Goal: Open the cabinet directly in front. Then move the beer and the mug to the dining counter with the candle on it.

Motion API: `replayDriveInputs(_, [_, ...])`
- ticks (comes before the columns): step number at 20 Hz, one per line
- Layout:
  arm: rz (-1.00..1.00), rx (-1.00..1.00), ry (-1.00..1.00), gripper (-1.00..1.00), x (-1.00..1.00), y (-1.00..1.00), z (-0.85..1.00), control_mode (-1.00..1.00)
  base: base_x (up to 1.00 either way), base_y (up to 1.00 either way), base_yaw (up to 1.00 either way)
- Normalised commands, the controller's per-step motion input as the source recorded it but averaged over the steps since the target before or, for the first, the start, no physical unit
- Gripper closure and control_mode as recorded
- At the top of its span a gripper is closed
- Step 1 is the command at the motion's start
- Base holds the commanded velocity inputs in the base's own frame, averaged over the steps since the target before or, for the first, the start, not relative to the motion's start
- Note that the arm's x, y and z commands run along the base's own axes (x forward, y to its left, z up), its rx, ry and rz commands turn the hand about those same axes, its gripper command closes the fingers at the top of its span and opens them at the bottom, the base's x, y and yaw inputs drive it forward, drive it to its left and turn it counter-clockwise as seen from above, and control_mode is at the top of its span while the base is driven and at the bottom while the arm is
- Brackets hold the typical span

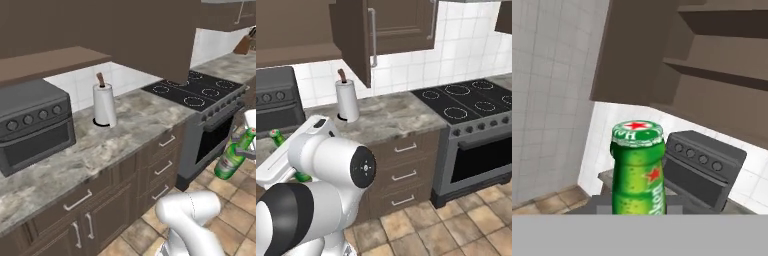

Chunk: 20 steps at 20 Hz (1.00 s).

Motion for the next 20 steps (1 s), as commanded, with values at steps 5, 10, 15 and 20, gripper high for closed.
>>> replayDriveInputs(5, [0.00,0.00,0.00,1.00,0.00,0.00,0.00,1.00,0.00,-0.11,-0.47])
replayDriveInputs(10, [0.00,0.00,0.00,1.00,0.00,0.00,0.00,1.00,0.00,-0.10,-0.36])
replayDriveInputs(15, [0.00,0.00,0.00,1.00,0.00,0.00,0.00,1.00,0.00,-0.20,-0.33])
replayDriveInputs(20, [0.00,0.00,0.00,1.00,0.00,0.00,0.00,1.00,0.00,-0.23,-0.31])
